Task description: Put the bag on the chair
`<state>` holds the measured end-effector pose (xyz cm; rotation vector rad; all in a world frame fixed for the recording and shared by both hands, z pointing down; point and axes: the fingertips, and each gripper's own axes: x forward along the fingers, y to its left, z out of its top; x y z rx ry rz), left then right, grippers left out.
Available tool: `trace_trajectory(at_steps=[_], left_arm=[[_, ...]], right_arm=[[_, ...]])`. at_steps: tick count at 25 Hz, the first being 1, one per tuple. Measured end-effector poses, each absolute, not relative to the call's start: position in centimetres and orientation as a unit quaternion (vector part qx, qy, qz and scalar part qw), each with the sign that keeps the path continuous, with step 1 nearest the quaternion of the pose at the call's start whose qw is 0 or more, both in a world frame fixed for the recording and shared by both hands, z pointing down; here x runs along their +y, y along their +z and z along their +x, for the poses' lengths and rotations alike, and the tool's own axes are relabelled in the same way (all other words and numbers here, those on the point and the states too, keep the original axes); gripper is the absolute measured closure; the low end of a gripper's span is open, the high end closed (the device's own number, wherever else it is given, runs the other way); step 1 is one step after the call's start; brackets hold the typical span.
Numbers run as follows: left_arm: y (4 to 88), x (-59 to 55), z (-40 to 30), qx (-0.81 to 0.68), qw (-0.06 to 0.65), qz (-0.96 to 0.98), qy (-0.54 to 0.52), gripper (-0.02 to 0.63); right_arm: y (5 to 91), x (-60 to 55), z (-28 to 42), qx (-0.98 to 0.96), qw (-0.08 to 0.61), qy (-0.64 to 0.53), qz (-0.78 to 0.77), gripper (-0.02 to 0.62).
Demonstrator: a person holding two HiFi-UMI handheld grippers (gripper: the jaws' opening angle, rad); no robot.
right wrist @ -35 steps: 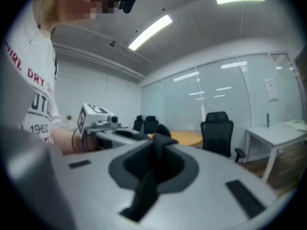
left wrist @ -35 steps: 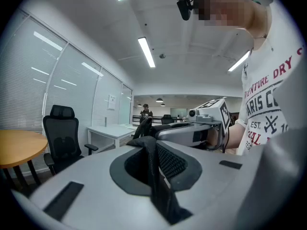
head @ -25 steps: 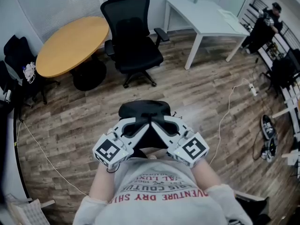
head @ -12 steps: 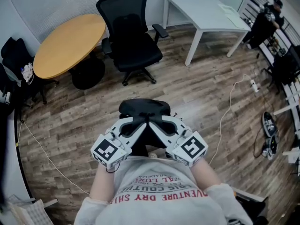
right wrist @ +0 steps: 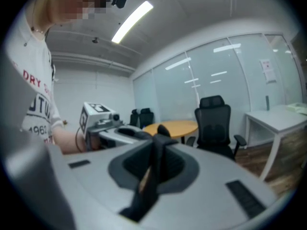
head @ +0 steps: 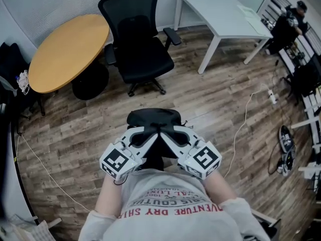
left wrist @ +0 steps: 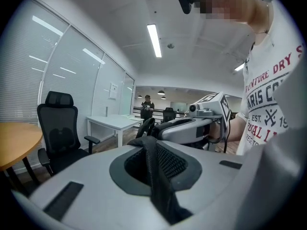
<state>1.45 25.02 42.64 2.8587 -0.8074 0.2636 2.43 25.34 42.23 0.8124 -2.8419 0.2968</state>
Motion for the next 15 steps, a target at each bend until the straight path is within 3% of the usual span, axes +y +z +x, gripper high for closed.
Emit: trace_trajectory(at_steps=[15], left_arm=[[42.6,8.6,-1.6,-0.276,0.074,0.954,0.089,0.548]], right_arm=[[41.5,8.3,-0.7,-0.958,0.102,0.099,0.248,0.543]])
